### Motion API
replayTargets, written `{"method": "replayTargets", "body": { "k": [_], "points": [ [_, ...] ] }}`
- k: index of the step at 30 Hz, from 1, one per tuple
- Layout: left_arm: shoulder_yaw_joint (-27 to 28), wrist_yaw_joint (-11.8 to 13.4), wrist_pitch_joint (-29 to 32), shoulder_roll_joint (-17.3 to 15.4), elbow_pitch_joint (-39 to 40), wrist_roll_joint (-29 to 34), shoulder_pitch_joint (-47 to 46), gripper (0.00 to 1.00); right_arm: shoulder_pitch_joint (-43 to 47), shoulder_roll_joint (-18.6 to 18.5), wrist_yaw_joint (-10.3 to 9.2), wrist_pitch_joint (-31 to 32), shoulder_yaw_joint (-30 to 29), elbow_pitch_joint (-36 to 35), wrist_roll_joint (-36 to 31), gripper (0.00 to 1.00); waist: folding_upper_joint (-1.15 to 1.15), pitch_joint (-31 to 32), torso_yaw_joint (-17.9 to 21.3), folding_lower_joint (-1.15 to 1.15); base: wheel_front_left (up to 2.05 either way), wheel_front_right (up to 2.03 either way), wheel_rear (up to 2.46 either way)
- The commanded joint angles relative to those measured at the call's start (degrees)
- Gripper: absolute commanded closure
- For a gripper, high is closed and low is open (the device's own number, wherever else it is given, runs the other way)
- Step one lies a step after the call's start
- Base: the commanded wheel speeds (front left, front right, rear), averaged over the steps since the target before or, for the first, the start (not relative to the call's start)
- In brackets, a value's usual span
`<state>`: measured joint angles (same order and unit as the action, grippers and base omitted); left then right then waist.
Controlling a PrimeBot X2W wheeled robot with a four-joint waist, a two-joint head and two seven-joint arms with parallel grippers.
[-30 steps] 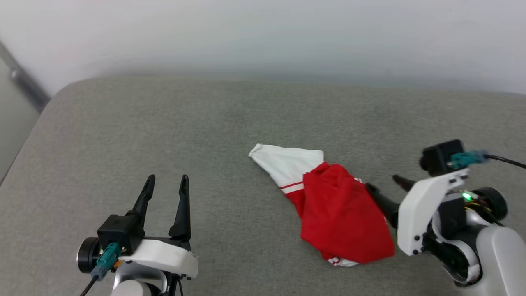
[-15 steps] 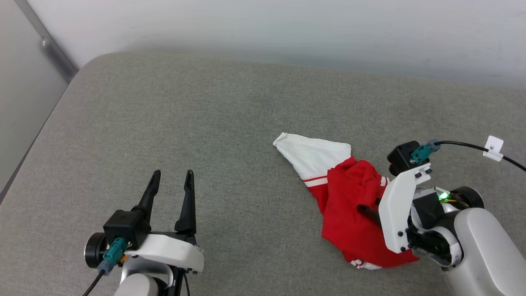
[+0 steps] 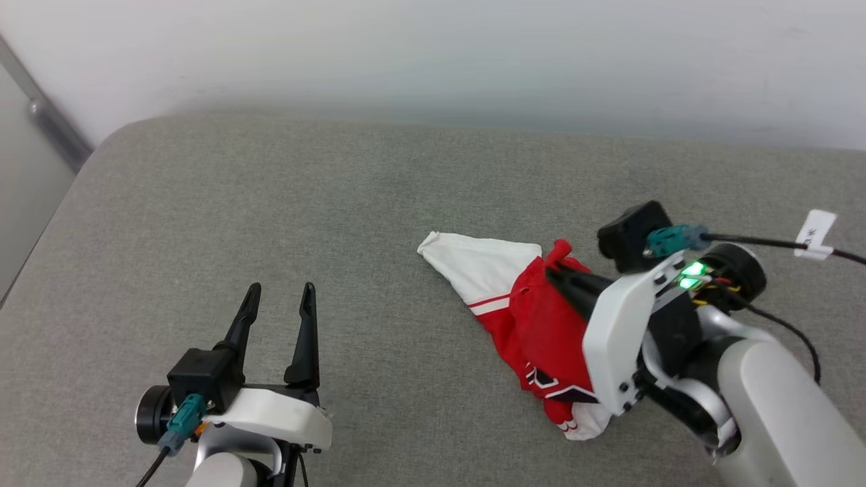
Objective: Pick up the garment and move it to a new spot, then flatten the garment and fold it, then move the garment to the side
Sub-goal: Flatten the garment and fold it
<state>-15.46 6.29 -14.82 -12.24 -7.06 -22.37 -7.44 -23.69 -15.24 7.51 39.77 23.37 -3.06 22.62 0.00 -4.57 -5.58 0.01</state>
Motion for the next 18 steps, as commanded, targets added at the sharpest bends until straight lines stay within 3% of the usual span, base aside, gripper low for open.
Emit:
{"method": "replayTargets", "body": {
  "k": [1, 6, 13, 14, 16, 18],
  "points": [
    [0.0, 0.2, -0.1, -0.3, 0.2, 0.1, 0.4, 0.0, 0.7, -0.2, -0.04, -0.7, 2.3, -1.7, 0.3, 1.0, 0.0, 0.4, 0.8, -0.01, 0.0, 0.0, 0.0],
    [-0.4, 0.2, 0.3, -0.3, 0.3, -0.2, 1.1, 0.0, 4.9, -0.6, -0.04, -2.7, 13.3, -4.8, 3.6, 1.0, 0.0, 0.7, 1.9, -0.01, 0.0, 0.0, 0.0],
    [-1.4, 0.3, 0.8, 0.2, -0.1, -0.4, 1.5, 0.0, 12.1, 1.8, -0.03, -6.8, 21.4, 4.7, 8.0, 1.0, 0.0, 1.2, 2.2, -0.01, 0.0, 0.0, 0.0],
    [-1.4, 0.3, 0.8, 0.2, -0.2, -0.5, 1.5, 0.0, 12.7, 2.4, -0.03, -8.2, 21.7, 6.3, 8.2, 0.89, 0.0, 1.2, 2.3, -0.01, 0.0, 0.0, 0.0],
    [-1.6, 0.3, 0.9, 0.2, -0.3, -0.6, 1.5, 0.0, 12.6, 3.0, -0.03, -11.5, 22.0, 8.8, 7.7, 0.0, 0.0, 1.2, 2.3, -0.01, 0.0, 0.0, 0.0],
    [-1.6, 0.3, 1.0, 0.0, -0.4, -0.7, 1.7, 0.0, 12.0, 4.1, -0.04, -16.4, 21.5, 9.6, 6.7, 0.0, 0.0, 1.4, 2.5, -0.01, 0.0, 0.0, 0.0]
  ]
}}
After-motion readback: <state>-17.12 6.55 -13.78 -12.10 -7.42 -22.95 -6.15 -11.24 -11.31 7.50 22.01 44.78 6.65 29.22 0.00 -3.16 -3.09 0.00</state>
